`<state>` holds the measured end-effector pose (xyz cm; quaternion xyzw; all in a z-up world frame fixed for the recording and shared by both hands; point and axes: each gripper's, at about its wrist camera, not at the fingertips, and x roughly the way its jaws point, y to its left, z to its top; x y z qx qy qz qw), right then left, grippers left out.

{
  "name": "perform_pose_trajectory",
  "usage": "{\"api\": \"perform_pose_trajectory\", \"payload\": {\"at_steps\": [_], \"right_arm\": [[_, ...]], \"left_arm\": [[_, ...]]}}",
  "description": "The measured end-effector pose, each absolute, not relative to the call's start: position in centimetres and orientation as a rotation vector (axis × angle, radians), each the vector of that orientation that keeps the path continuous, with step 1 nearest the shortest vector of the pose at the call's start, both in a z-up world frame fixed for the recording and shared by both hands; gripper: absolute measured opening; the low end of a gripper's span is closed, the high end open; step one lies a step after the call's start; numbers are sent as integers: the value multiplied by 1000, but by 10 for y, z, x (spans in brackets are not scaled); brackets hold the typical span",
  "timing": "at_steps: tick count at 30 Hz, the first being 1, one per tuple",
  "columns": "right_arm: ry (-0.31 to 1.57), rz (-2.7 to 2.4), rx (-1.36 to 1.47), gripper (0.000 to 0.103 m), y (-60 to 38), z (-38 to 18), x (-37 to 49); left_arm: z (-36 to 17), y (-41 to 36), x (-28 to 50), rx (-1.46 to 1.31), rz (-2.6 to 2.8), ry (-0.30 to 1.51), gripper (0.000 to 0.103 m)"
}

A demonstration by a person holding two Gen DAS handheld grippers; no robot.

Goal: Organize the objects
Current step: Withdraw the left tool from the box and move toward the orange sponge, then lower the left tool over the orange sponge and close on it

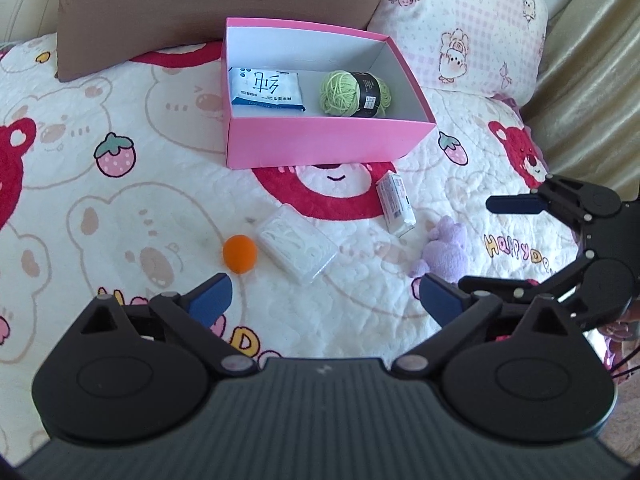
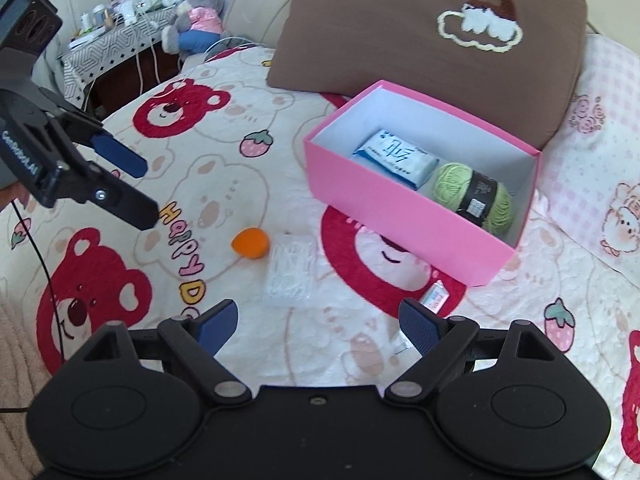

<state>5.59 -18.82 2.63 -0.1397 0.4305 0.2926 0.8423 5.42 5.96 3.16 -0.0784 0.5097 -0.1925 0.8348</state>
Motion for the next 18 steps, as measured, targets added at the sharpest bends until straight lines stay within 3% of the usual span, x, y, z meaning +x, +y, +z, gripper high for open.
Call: {"api": "perform_pose_trajectory", "payload": {"at_steps": [18], "right_arm": [[687,689,-439,89,-122,-4,41]], "left_arm": [[-23,72,54,-137,-277,963,100]]}}
